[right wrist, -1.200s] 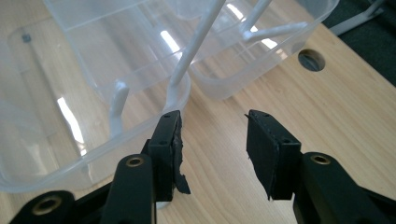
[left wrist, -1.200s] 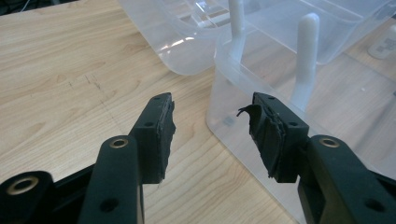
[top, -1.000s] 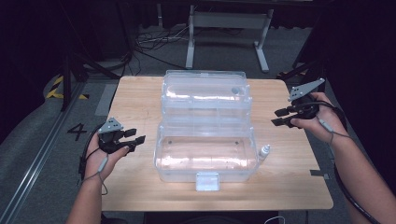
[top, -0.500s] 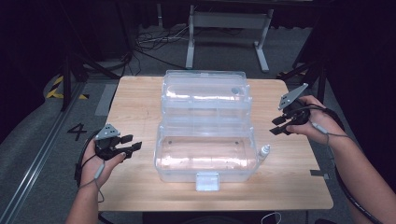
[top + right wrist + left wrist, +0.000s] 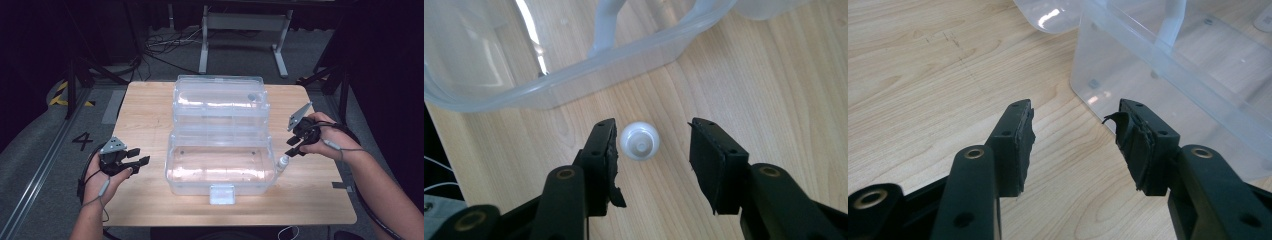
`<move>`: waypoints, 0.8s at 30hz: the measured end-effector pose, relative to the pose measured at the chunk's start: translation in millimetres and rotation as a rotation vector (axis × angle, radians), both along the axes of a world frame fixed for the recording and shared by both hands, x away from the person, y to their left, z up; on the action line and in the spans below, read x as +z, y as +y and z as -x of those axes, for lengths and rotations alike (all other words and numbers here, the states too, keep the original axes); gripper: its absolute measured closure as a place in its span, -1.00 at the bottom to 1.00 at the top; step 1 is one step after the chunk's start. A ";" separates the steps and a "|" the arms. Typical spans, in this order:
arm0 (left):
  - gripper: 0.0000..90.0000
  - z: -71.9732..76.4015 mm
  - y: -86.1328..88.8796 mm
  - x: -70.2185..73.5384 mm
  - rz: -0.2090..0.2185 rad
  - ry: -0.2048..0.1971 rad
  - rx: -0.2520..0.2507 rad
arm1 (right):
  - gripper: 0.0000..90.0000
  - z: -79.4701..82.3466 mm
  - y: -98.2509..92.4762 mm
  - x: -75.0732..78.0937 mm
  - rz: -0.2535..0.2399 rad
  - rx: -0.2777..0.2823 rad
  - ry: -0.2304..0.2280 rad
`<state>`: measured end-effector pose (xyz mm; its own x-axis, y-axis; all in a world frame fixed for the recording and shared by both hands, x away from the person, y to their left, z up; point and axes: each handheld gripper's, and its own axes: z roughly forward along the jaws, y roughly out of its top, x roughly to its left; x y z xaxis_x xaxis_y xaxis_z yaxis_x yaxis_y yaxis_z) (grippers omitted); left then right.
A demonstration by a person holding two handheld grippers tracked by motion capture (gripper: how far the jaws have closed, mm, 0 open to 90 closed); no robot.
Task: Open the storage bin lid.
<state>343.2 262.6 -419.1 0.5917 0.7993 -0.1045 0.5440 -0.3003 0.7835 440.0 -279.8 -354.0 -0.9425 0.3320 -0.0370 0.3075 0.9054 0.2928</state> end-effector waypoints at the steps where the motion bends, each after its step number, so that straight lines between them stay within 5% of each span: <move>1: 0.10 0.0 0.0 0.0 0.000 0.000 0.000 | 0.21 -0.4 0.8 -2.7 0.008 0.006 0.005; 24: 0.10 -4.6 -3.6 -2.2 -0.003 0.000 -0.016 | 0.28 -2.0 7.0 -42.5 0.086 0.032 0.042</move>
<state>347.8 259.0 -421.2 0.6042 0.7903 -0.1022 0.5394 -0.3112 0.7824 442.0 -272.8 -396.4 -0.9539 0.2992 -0.0246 0.2884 0.9361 0.2014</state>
